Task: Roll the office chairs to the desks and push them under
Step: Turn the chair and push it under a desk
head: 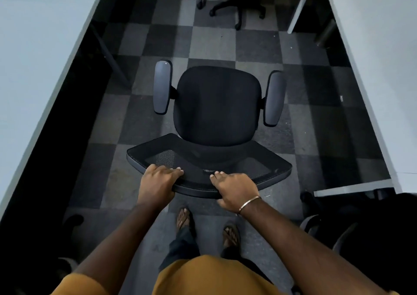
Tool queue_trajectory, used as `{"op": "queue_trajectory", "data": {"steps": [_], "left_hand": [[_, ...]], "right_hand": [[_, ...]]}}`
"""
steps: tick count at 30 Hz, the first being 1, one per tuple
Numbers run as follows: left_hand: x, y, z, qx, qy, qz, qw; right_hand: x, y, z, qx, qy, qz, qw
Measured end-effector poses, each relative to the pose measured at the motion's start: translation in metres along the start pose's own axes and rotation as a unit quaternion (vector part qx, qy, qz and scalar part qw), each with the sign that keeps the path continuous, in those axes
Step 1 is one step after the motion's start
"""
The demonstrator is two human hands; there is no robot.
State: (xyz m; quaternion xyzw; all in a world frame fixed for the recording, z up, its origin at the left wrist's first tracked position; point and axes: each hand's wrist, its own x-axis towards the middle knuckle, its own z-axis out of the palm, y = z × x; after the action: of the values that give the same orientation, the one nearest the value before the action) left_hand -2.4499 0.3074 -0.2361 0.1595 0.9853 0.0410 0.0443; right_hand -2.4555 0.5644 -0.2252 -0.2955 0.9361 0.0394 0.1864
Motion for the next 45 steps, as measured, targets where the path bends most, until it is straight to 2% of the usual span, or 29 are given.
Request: {"op": "queue_trajectory", "data": {"steps": [3,7,11,15,18,22,24,27,30,38,45], "left_hand": [[-0.024,0.035,0.001,-0.001,0.004,-0.031,1.0],[-0.048,0.077,-0.001,-0.001,0.017,-0.058,0.998],[-0.055,0.096,-0.018,0.011,0.028,-0.076,0.997],[-0.033,0.094,-0.05,0.036,0.04,-0.089,0.995],[-0.016,0.085,-0.071,0.047,0.034,-0.105,0.993],[-0.031,0.064,-0.067,0.043,0.032,-0.089,0.995],[-0.029,0.052,-0.068,0.029,0.044,-0.08,0.995],[-0.013,0.036,-0.076,0.006,0.055,-0.068,0.996],[0.0,0.028,-0.079,-0.005,0.06,-0.057,0.997],[0.025,0.006,-0.085,-0.032,0.052,-0.081,0.995],[0.04,-0.007,-0.09,-0.072,0.052,-0.115,0.989]], "right_hand": [[-0.025,0.013,0.008,-0.005,-0.012,-0.039,0.999],[-0.052,0.034,0.009,-0.021,0.015,-0.091,0.995],[-0.067,0.055,-0.006,-0.034,0.085,-0.14,0.986],[-0.055,0.073,-0.038,-0.024,0.158,-0.135,0.978],[-0.04,0.083,-0.055,-0.033,0.25,-0.146,0.957],[-0.041,0.076,-0.041,0.02,0.349,-0.18,0.919],[-0.037,0.077,-0.045,0.058,0.392,-0.156,0.905],[-0.019,0.085,-0.061,0.118,0.412,-0.098,0.898],[-0.003,0.096,-0.065,0.116,0.447,-0.071,0.884],[0.041,0.129,-0.082,0.13,0.462,-0.046,0.876],[0.105,0.153,-0.099,0.175,0.409,-0.003,0.895]]}}
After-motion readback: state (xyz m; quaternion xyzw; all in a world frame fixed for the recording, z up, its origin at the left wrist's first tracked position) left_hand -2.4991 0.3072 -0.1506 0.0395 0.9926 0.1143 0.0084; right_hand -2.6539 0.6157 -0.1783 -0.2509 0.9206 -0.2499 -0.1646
